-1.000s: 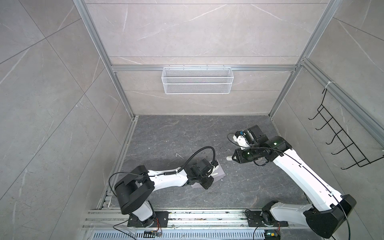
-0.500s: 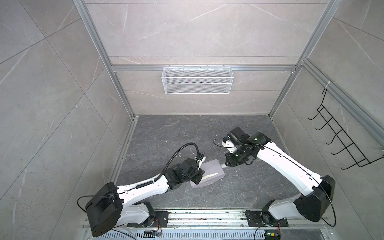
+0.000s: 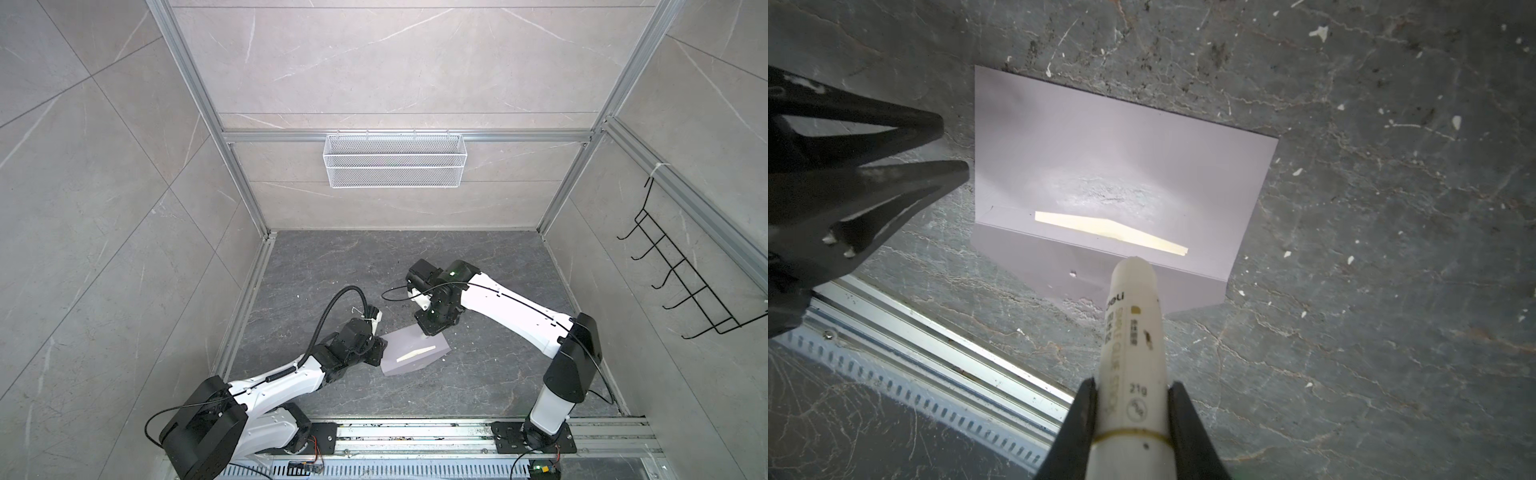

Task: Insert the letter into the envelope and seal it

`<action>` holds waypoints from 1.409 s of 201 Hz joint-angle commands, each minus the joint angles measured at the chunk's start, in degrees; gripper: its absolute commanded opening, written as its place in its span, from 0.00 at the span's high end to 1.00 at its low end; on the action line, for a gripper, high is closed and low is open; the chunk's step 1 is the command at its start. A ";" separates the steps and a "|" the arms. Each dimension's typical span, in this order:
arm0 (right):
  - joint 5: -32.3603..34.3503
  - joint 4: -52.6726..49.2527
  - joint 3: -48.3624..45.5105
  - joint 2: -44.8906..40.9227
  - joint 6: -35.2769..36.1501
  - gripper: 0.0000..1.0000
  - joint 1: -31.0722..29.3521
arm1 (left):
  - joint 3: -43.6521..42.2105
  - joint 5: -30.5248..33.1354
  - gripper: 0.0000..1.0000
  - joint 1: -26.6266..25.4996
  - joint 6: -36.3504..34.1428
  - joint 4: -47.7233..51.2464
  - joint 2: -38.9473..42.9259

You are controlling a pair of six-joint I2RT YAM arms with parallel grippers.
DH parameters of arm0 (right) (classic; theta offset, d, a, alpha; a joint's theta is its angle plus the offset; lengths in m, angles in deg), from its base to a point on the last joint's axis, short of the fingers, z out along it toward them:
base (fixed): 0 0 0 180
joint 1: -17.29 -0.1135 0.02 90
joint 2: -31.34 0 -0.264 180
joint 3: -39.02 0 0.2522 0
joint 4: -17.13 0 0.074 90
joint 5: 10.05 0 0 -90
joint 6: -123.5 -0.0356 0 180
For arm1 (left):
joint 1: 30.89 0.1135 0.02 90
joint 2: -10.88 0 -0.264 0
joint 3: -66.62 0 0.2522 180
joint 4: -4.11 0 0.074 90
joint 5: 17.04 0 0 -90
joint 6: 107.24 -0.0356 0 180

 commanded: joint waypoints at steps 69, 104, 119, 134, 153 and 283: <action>2.00 -6.33 11.27 12.33 0.53 1.00 -3.38 | -2.44 -5.73 0.73 2.47 3.76 -10.50 -5.19; 1.93 -7.11 14.55 16.37 0.62 1.00 -3.87 | -2.78 -6.66 0.74 3.23 4.40 -11.79 -7.30; 1.75 -7.03 15.54 17.68 0.71 1.00 -3.96 | -2.88 -7.03 0.74 3.42 4.64 -12.68 -8.42; 1.57 -7.10 16.62 18.79 0.71 1.00 -4.08 | -2.79 -7.33 0.75 3.71 4.92 -13.09 -9.59; 1.48 -7.36 17.86 20.13 0.71 1.00 -4.07 | -2.79 -7.38 0.75 3.82 5.28 -13.69 -10.89; 1.56 -9.14 21.28 26.29 1.06 1.00 -4.81 | -2.50 -8.05 0.78 4.34 6.02 -14.84 -15.40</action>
